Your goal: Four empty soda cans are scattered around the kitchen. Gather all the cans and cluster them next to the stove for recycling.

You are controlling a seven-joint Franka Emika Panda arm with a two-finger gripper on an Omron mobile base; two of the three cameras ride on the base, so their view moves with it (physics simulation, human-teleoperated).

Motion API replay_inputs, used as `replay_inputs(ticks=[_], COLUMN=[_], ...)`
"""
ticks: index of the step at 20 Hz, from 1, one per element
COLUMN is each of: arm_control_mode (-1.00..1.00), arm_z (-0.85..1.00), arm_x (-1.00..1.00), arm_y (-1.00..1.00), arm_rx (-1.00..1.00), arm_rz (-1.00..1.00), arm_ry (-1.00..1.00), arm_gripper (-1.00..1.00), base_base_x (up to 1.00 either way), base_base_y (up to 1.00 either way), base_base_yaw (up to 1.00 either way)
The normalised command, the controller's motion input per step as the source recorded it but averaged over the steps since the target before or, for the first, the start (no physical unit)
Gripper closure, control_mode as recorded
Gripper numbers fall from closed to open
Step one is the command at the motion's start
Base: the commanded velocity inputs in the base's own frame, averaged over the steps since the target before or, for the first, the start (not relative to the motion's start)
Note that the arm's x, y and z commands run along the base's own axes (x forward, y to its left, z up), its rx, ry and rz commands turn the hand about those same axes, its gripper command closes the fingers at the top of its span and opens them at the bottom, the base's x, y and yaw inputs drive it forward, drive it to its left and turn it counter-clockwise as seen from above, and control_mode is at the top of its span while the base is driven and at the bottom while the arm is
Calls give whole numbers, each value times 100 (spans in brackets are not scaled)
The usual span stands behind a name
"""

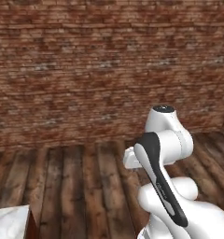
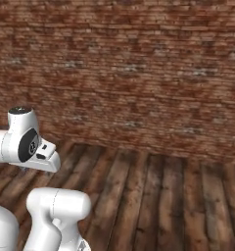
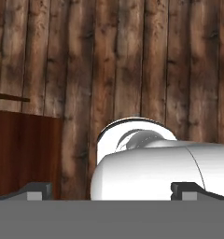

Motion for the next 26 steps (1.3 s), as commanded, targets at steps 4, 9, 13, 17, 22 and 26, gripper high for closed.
replay_inputs(ticks=[4, 9, 13, 17, 22, 26], arm_control_mode=[100, 100, 100, 100, 100, 100], arm_z=[0, 0, 0, 0, 0, 0], arm_x=[0, 0, 0, 0, 0, 0], arm_y=[0, 0, 0, 0, 0, 0], arm_rx=[0, 0, 0, 0, 0, 0], arm_rz=[0, 0, 0, 0, 0, 0], arm_ry=[0, 0, 0, 0, 0, 0], arm_gripper=[-100, -100, -100, -100, -100, -100], base_base_x=[100, 99, 72, 50, 48, 49], base_base_y=[-23, -19, -6, -10, -14, -16], base_base_yaw=[19, 23, 37, 44, 44, 43])
